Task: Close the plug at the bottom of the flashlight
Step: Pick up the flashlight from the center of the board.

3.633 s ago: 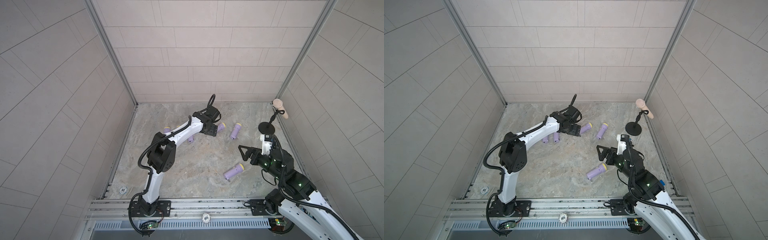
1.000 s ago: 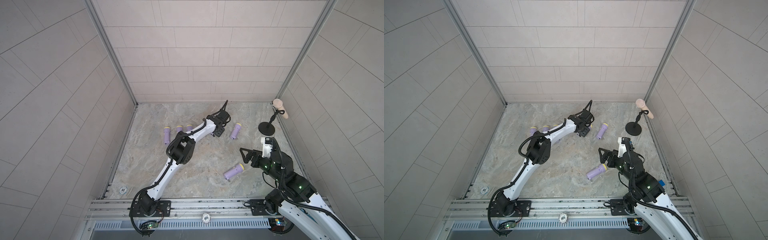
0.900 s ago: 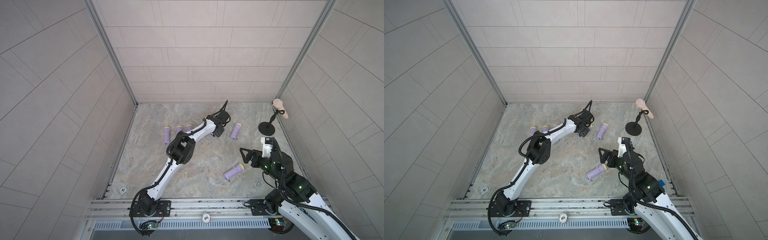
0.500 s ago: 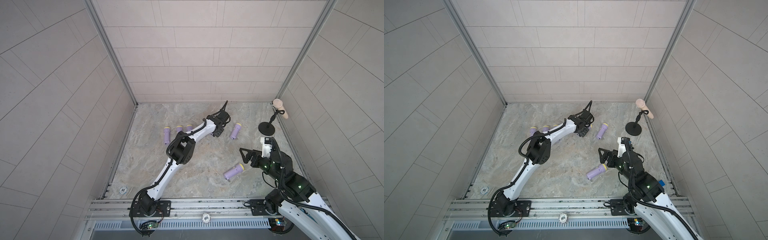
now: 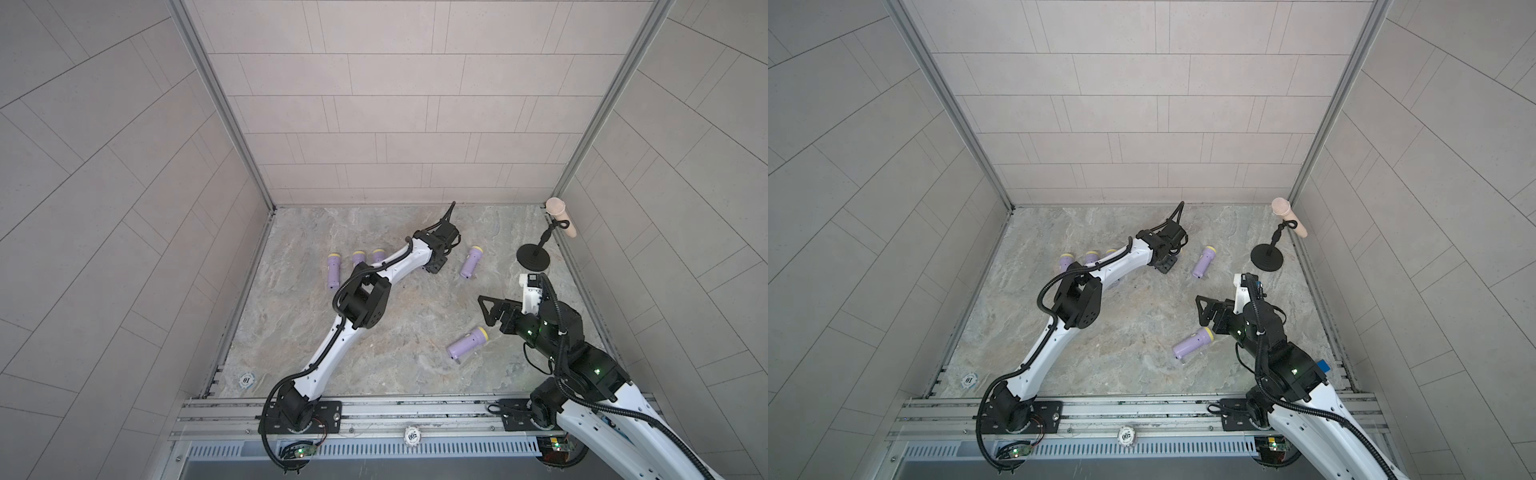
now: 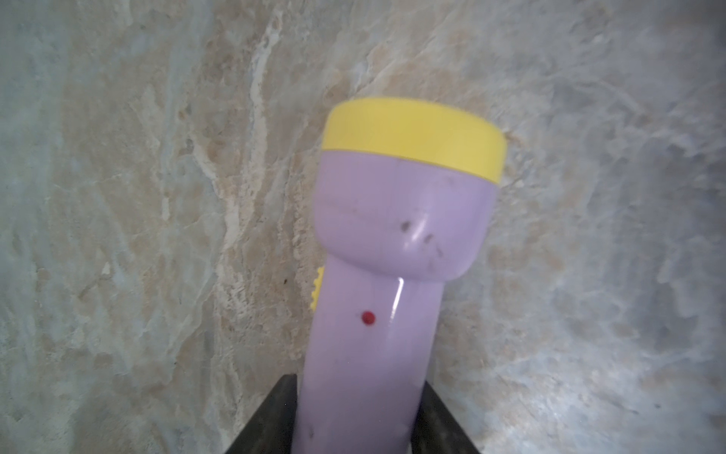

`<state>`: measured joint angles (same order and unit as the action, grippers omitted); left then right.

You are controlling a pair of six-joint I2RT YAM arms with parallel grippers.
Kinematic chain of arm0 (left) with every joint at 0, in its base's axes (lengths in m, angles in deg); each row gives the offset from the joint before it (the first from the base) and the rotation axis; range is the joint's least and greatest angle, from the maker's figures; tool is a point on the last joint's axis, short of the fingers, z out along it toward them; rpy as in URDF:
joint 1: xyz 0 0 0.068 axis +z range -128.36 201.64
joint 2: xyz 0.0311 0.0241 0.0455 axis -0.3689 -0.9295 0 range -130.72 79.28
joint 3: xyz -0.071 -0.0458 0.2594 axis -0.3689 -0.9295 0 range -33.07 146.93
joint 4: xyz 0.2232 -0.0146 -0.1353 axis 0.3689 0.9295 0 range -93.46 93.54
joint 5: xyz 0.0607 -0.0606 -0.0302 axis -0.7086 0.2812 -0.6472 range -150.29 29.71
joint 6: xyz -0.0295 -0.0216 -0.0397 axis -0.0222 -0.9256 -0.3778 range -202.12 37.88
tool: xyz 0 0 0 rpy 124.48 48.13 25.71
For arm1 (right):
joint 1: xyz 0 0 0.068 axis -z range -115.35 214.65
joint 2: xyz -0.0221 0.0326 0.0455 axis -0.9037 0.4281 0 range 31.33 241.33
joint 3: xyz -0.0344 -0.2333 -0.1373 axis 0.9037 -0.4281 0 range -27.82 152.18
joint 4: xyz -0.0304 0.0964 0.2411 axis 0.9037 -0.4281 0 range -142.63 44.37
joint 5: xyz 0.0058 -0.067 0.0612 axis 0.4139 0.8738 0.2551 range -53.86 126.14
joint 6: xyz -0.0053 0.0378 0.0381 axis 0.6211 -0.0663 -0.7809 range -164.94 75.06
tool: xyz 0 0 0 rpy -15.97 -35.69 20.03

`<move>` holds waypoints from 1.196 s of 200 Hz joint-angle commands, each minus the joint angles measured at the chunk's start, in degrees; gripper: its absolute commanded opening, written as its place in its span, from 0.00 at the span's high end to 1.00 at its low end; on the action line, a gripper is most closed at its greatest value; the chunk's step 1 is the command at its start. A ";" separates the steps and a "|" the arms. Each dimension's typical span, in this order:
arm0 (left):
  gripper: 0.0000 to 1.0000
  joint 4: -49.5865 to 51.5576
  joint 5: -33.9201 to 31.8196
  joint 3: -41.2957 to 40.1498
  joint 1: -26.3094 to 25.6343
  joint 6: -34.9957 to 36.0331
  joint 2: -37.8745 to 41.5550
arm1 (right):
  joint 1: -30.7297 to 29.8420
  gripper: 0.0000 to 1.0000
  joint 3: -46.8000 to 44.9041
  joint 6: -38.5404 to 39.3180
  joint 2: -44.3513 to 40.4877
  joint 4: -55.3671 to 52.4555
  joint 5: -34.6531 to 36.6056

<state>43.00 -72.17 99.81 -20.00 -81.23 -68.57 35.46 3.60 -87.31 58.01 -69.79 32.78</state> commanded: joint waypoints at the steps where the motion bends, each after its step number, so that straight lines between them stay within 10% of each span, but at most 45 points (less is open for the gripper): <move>1: 0.54 1.46 -0.64 1.82 -0.01 -0.17 -0.99 | 0.19 0.00 0.30 0.27 -0.05 1.31 0.41; 120: 1.00 -0.44 -0.38 -0.12 -0.01 -4.03 4.90 | 0.23 0.00 -0.65 -0.89 0.06 2.46 -0.68; 239: 1.00 -15.60 6.41 -20.97 0.34 -18.61 22.24 | 0.19 0.00 -1.58 -4.64 -0.92 4.46 -3.74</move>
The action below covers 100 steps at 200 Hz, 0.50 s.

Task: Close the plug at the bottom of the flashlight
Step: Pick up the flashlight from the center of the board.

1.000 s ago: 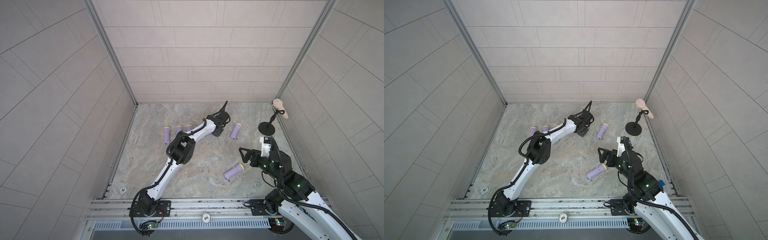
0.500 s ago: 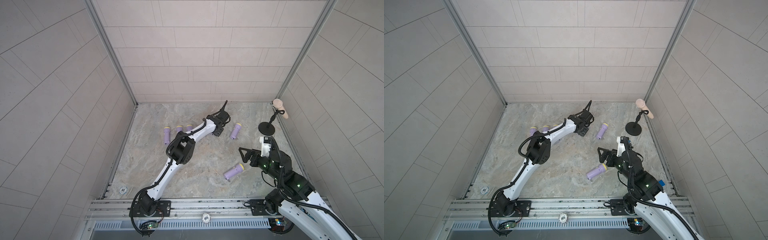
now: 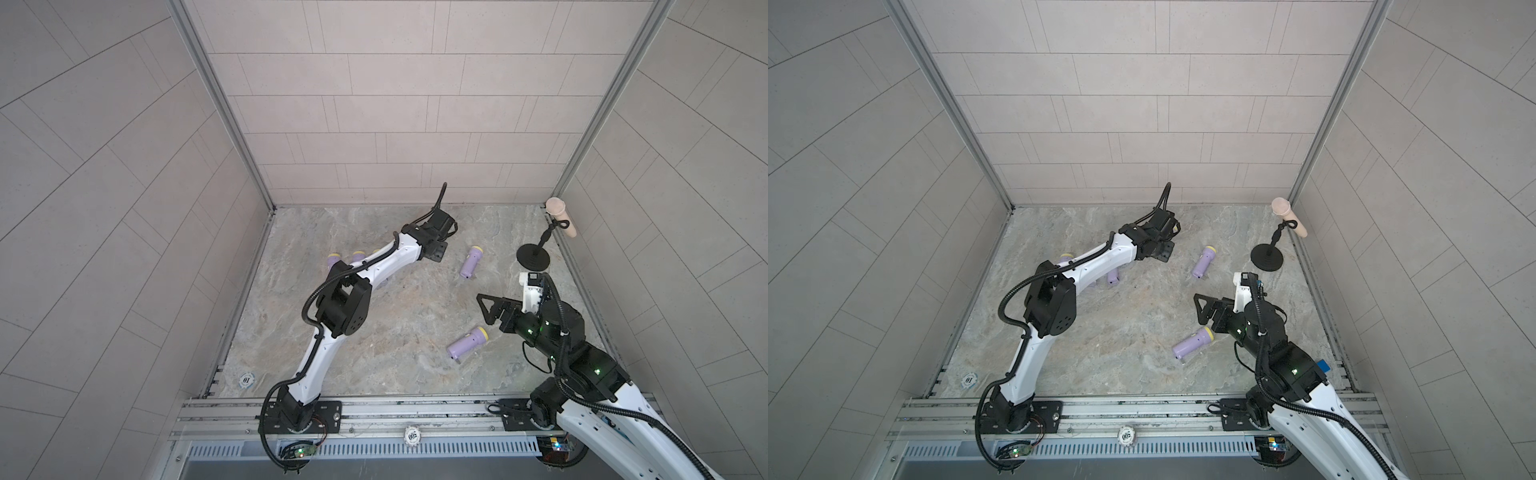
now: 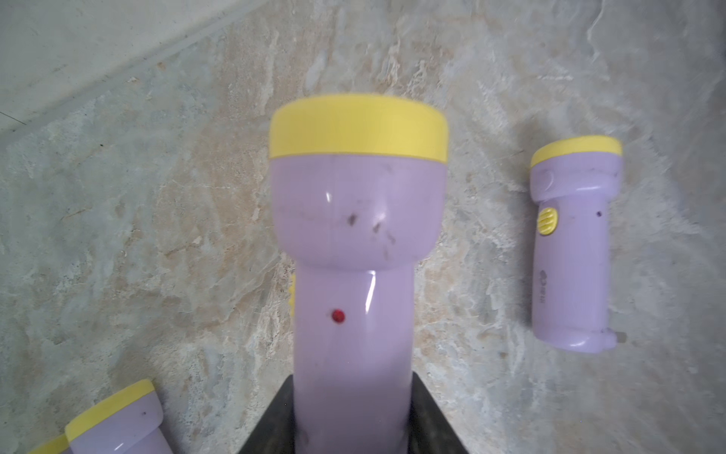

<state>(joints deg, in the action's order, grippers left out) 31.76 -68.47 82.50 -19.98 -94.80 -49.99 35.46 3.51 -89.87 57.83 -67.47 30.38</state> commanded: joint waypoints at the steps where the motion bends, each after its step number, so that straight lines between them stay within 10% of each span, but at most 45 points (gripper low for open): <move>1: 1.00 -4.46 2.81 -3.94 0.32 -5.10 3.80 | 0.23 0.00 -1.52 -2.22 -0.79 2.24 -1.39; 100: 1.00 -17.80 14.05 -18.53 0.62 -13.36 13.51 | 0.23 0.00 -1.71 -5.28 -0.68 4.12 -1.83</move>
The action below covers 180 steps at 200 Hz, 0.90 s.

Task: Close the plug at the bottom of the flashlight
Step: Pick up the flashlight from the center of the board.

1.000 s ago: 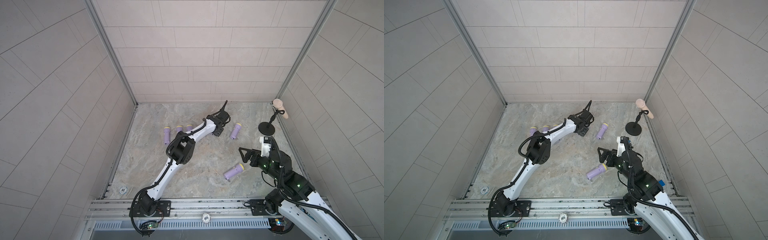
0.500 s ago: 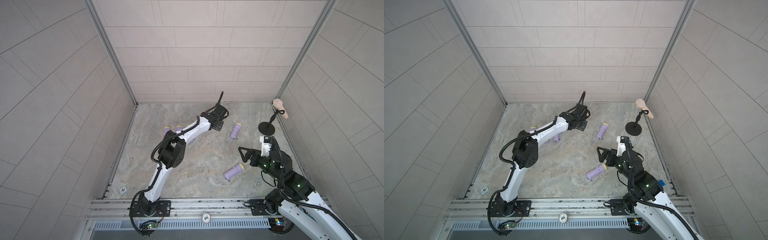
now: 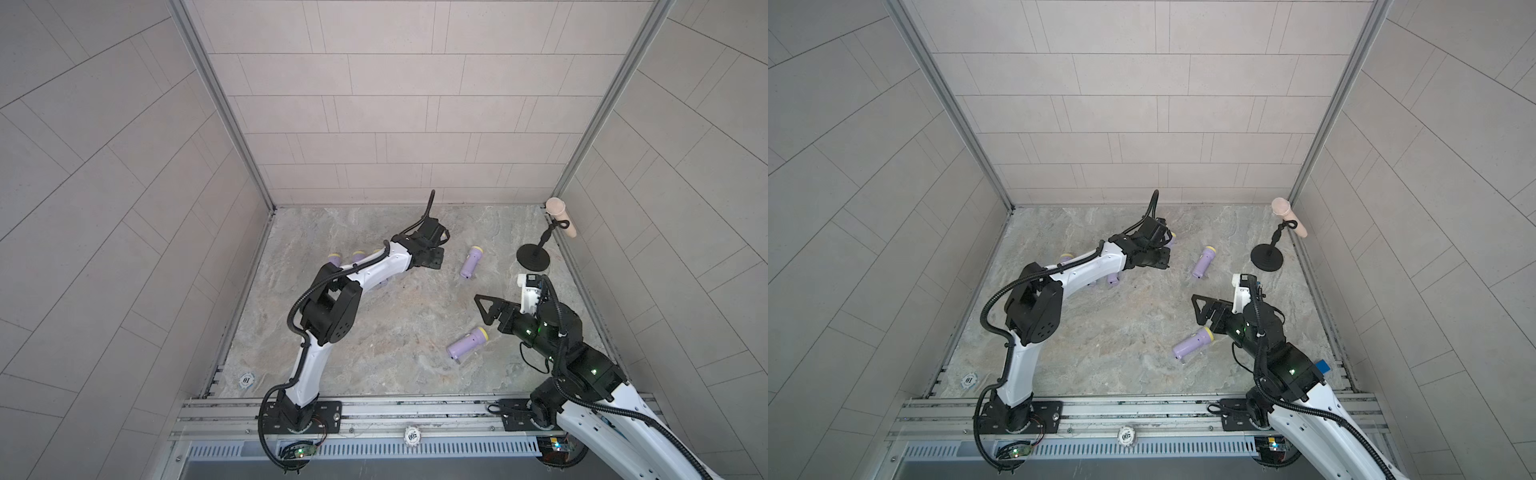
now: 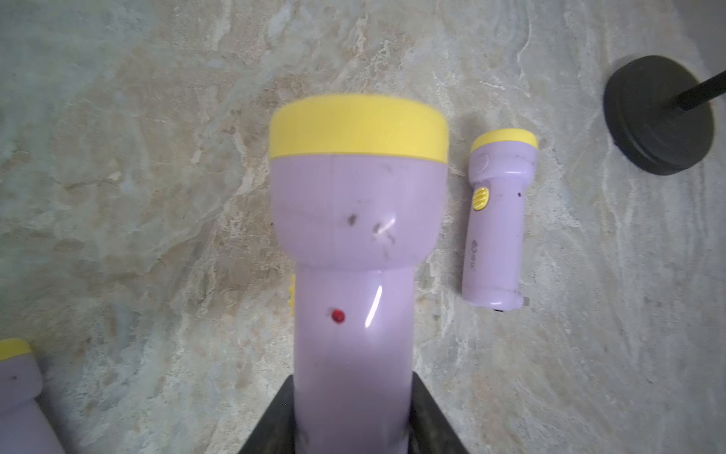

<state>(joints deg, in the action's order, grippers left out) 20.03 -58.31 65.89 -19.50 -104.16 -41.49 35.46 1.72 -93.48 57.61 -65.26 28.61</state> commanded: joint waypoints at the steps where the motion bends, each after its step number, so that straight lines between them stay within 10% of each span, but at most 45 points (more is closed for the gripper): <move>1: 1.00 -6.20 3.99 -2.05 0.16 -4.16 5.14 | 0.25 0.00 0.08 -1.75 -0.45 1.94 -0.04; 180: 1.00 -58.75 20.92 -27.79 1.74 -49.05 14.14 | 0.18 0.00 -8.87 -25.51 7.04 35.67 -4.56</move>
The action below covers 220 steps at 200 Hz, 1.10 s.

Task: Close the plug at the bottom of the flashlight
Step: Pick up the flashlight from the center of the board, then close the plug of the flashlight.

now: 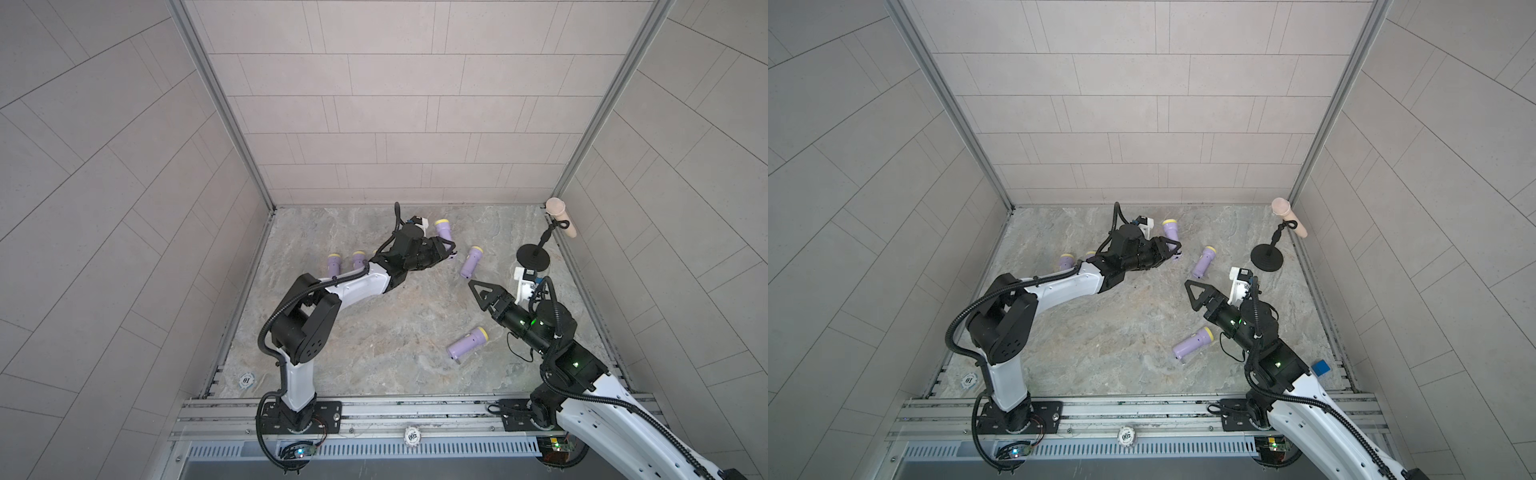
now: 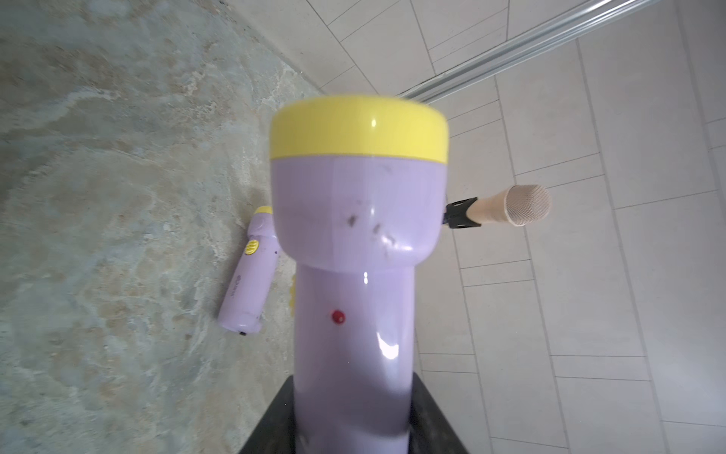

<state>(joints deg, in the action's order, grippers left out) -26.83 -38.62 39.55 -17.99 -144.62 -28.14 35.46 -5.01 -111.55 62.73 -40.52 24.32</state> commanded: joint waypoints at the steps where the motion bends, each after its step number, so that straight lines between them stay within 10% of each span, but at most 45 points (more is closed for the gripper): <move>1: 1.00 -12.10 1.20 -1.53 0.20 -8.82 0.75 | 0.14 0.00 -2.23 -7.63 2.01 11.22 -0.25; 220: 1.00 -28.19 1.21 -6.28 -1.67 -28.03 -0.61 | 0.17 0.00 -3.17 -14.25 18.64 38.19 4.98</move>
<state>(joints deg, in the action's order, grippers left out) -50.20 -37.44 33.89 -19.06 -170.08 -29.64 35.46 -8.60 -124.73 80.19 -6.47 28.46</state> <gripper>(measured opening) 0.407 0.999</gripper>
